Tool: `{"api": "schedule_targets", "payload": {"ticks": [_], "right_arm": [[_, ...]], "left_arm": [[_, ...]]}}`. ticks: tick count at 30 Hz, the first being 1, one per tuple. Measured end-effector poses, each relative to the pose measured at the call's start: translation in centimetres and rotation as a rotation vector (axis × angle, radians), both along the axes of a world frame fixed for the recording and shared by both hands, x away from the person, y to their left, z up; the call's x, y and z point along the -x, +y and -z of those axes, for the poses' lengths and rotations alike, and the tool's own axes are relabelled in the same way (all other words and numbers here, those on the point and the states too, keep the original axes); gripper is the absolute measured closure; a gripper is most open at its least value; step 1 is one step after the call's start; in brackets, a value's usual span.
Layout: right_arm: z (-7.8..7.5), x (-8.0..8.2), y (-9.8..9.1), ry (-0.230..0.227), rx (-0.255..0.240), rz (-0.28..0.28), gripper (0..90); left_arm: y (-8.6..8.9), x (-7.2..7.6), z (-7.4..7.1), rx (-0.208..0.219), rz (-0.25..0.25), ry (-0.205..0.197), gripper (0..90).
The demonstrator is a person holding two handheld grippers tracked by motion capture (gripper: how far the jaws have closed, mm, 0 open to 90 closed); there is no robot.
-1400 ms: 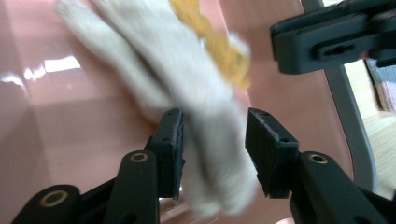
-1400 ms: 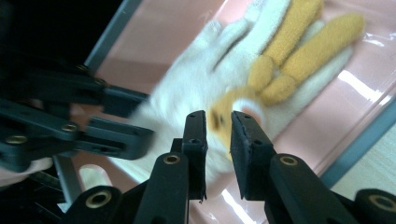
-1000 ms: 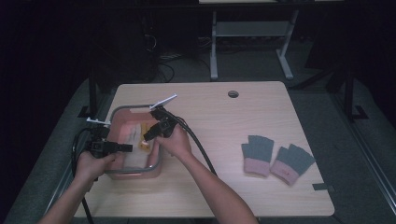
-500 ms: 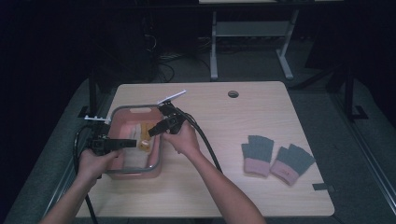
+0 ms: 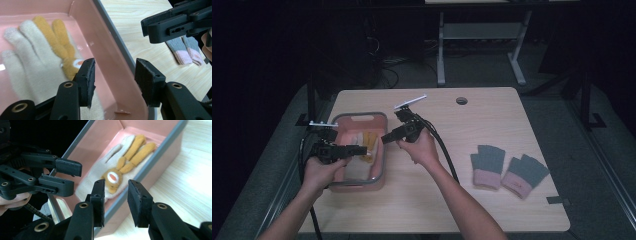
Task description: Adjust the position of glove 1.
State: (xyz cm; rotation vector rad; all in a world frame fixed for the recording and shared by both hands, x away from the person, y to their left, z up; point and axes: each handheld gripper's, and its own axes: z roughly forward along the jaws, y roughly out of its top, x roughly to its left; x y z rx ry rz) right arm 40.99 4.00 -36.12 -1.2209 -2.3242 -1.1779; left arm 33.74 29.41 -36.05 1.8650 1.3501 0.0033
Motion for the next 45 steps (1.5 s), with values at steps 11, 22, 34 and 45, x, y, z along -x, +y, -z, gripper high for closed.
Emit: {"api": "schedule_targets", "payload": {"ticks": [11, 22, 34, 45], "right_arm": [[-0.7, 0.2, -2.9, -0.021, -0.012, 0.038, 64.0], [-1.1, 0.6, -6.1, -0.033, -0.008, 0.086, 61.7], [-1.4, 1.1, -9.6, -0.039, 0.000, 0.132, 60.2], [-1.5, 1.8, -12.5, -0.049, 0.016, 0.173, 58.5]], "left_arm": [[-2.1, -0.2, -0.9, 0.012, 0.038, -0.028, 48.7], [-4.6, -0.3, -1.2, 0.025, 0.088, -0.041, 46.1], [-7.2, -0.3, -1.2, 0.026, 0.136, -0.043, 44.2], [-9.2, -0.3, -1.4, 0.026, 0.169, -0.061, 41.3]]}}
